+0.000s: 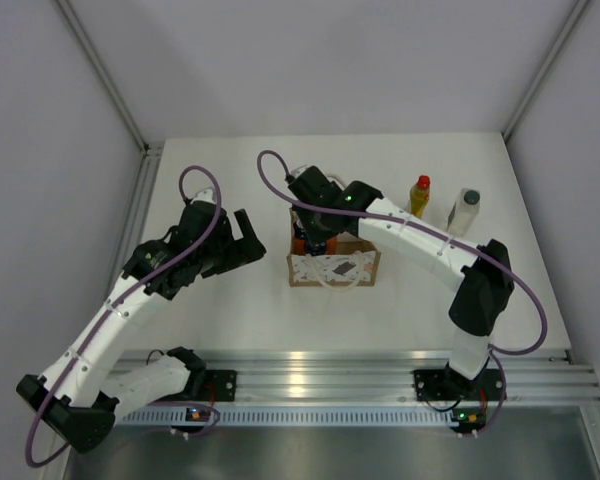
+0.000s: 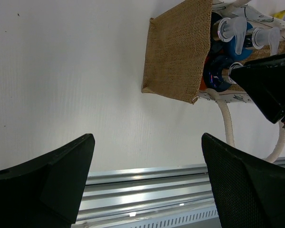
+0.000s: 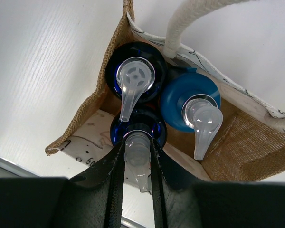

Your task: Take the personal care products out of the canvas bag

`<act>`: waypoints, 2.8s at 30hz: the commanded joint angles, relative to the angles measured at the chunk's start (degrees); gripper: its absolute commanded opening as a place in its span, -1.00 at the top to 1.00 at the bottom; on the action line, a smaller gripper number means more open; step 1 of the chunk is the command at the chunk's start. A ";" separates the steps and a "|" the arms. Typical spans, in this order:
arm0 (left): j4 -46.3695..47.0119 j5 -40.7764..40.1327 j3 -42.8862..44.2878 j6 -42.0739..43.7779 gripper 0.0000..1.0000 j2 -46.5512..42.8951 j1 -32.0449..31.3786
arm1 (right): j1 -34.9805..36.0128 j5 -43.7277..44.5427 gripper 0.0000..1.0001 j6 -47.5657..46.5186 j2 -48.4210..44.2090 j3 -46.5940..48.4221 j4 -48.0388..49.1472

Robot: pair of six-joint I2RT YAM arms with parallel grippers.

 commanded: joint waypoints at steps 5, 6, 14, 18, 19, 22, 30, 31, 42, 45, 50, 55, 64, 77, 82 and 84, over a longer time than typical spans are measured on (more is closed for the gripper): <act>1.66 -0.39 -0.01 0.63 -0.97 -0.68 -0.16 | 1.27 1.94 1.00 0.25 -3.44 4.47 -2.11; 1.66 -0.39 0.07 0.63 -0.97 -0.59 -0.07 | 1.27 2.12 1.00 0.17 -3.61 4.82 -2.54; 1.66 -0.74 -0.10 0.37 -0.97 -0.85 -0.07 | 1.19 3.09 1.00 0.78 -5.11 8.07 -4.48; 1.66 -0.83 -0.36 0.37 -0.97 -0.94 -0.07 | 1.19 3.26 1.00 1.13 -5.64 10.70 -6.23; 1.57 -0.83 -0.37 0.28 -0.97 -1.03 -0.07 | 1.19 3.26 1.00 1.13 -5.72 11.32 -7.19; 1.66 -0.83 -0.45 0.19 -0.97 -0.94 -0.07 | 1.18 3.35 1.00 1.22 -6.16 13.16 -8.69; 1.66 -1.09 -0.45 0.02 -0.97 -0.94 -0.07 | 1.19 3.09 1.00 1.22 -6.87 18.61 -12.74; 1.66 -1.09 -0.45 0.01 -0.97 -1.11 -0.07 | 1.10 2.92 1.00 1.05 -6.96 19.23 -13.09; 1.57 -1.53 -0.89 -0.34 -0.97 -1.82 -0.07 | -0.75 2.74 1.00 0.43 -9.59 26.09 -18.36; 1.57 -1.53 -0.98 -0.34 -0.97 -2.00 -0.07 | -2.15 3.18 1.00 -0.01 -10.99 27.40 -19.68; 1.57 -1.35 -1.16 -0.69 -0.97 -2.17 -0.07 | -4.79 2.83 1.00 -1.15 -14.07 27.23 -19.95; 1.66 -1.35 -1.24 -0.78 -0.97 -2.35 -0.07 | -8.92 2.65 1.00 -1.50 -16.97 27.41 -21.35; 1.48 -1.18 -1.68 -0.95 -0.97 -2.61 -0.07 | -17.00 6.24 1.00 -2.47 -21.19 21.80 -23.38; 1.57 -1.09 -1.42 -0.60 -0.97 -2.52 -0.07 | -36.42 9.60 1.00 -1.24 -32.70 -6.68 -9.51; 1.57 -0.91 -1.07 -0.25 -0.97 -2.52 -0.16 | -45.12 6.09 1.00 -1.33 -34.82 -16.07 -4.05; 1.57 -0.83 -1.07 -0.07 -0.97 -2.52 -0.07 | -48.45 4.42 1.00 -1.42 -35.08 -18.20 -1.77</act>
